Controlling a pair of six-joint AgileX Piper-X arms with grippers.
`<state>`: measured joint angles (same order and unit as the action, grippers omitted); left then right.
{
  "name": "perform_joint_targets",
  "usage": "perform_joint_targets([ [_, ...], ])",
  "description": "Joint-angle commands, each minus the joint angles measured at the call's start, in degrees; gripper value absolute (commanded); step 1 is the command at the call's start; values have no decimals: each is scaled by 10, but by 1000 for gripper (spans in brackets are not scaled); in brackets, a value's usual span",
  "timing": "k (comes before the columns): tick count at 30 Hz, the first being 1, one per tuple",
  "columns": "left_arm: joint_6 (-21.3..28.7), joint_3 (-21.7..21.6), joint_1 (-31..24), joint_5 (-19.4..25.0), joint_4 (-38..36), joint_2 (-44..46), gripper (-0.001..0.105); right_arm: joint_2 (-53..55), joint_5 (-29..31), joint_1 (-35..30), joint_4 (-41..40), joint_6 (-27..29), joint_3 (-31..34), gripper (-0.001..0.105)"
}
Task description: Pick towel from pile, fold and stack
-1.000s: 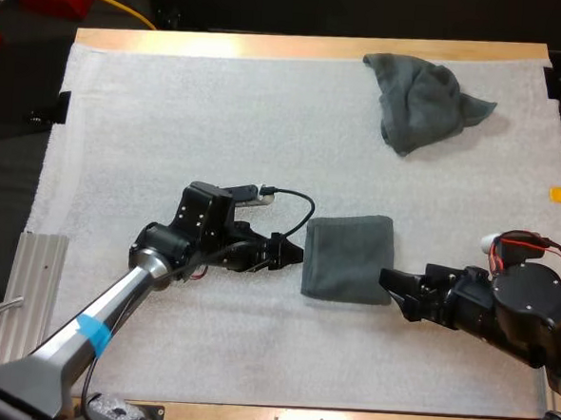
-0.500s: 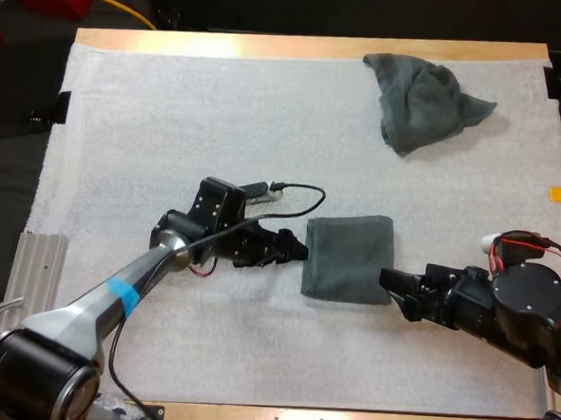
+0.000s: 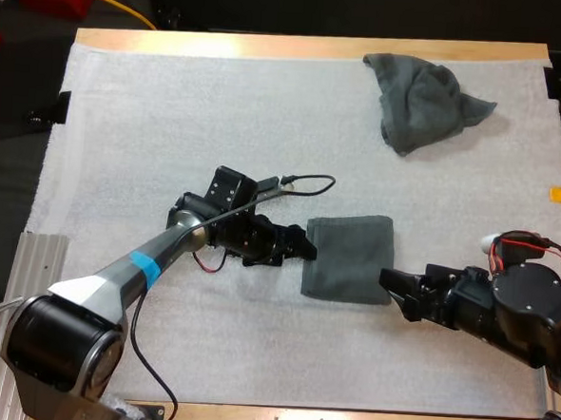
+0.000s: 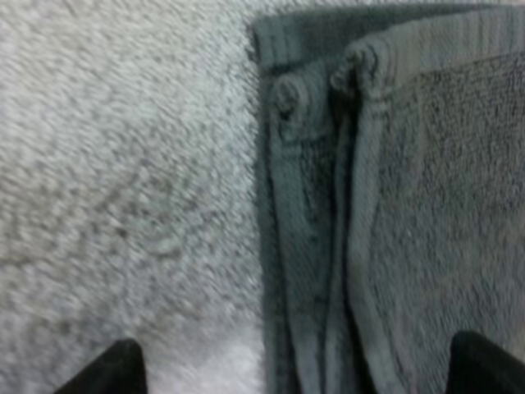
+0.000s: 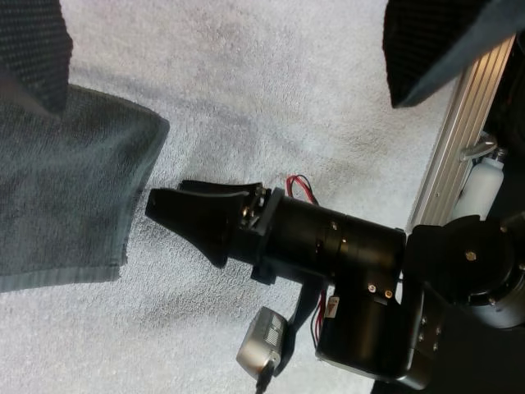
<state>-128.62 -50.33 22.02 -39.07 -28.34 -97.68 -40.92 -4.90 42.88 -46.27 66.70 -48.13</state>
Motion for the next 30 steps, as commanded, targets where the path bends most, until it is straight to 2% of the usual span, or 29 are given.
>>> perform_joint_targets([
  [1,-1,-4,11,-8,-7,-2,71,3,4,0,-4,-1,-4,75],
  [9,-28,-11,68,-8,-2,-16,71,3,4,0,-24,-1,-4,75],
  [11,-32,-19,81,-22,-3,-32,71,3,4,0,-24,-1,-4,75],
  [17,-39,-58,102,-40,-11,-54,71,3,4,0,-24,-1,-4,75],
  [21,-39,-66,103,-55,-11,-59,70,3,4,0,-24,-1,-4,75],
  [24,-39,-66,103,-55,-11,-59,59,3,4,0,-24,-1,-4,75],
  [26,-38,-66,103,-55,-13,-59,40,3,4,0,-24,-1,-4,75],
  [28,-32,-66,103,-55,-19,-59,26,3,4,0,-24,-1,-4,75],
  [29,-21,-66,103,-55,-28,-59,15,3,4,0,-24,-1,-4,75],
  [30,-8,-66,103,-55,-34,-59,10,3,4,0,-24,-1,-4,75],
])
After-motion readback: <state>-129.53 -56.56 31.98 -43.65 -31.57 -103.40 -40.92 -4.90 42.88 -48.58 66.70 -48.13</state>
